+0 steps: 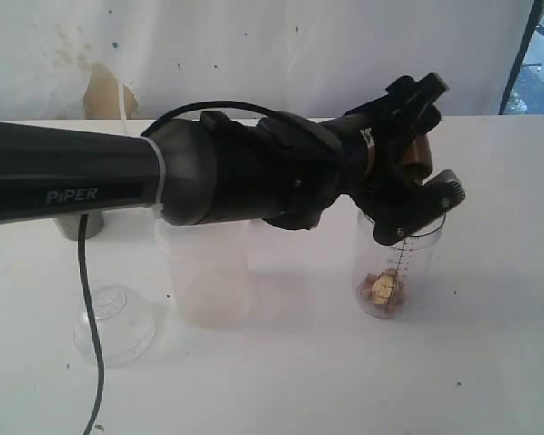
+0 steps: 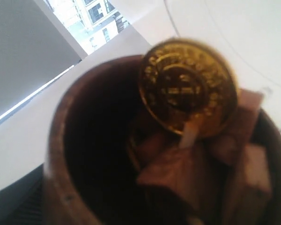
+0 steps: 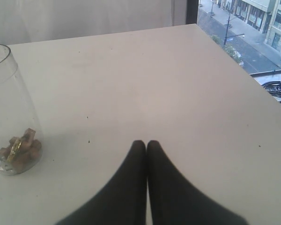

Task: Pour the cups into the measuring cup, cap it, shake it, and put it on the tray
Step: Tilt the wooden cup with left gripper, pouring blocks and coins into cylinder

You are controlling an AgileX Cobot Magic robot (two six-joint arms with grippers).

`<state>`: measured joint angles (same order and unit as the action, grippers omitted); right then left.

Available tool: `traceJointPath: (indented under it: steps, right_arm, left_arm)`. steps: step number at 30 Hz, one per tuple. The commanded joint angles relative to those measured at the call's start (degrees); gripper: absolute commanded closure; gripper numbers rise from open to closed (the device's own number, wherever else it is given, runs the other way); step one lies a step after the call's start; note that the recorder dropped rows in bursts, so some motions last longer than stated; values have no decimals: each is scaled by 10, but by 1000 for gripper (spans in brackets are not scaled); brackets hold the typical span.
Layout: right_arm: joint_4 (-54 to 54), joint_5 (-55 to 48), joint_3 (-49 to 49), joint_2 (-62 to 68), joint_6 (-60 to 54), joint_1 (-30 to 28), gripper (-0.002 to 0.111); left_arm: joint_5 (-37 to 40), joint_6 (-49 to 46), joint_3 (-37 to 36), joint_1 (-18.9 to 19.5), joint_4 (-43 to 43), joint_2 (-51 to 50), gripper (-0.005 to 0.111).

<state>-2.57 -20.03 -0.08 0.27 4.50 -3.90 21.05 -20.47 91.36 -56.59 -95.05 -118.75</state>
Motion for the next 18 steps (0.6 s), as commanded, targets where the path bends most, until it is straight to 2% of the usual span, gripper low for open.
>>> traceJointPath:
  steps: [1,18]
  right_arm:
    - [-2,3,1,-3,3,2,108]
    - [-2,3,1,-3,3,2,108]
  left_arm:
    - [14,-14,-1,-4,-5,0,107]
    - [15,-25,0,-6,-49,0,107]
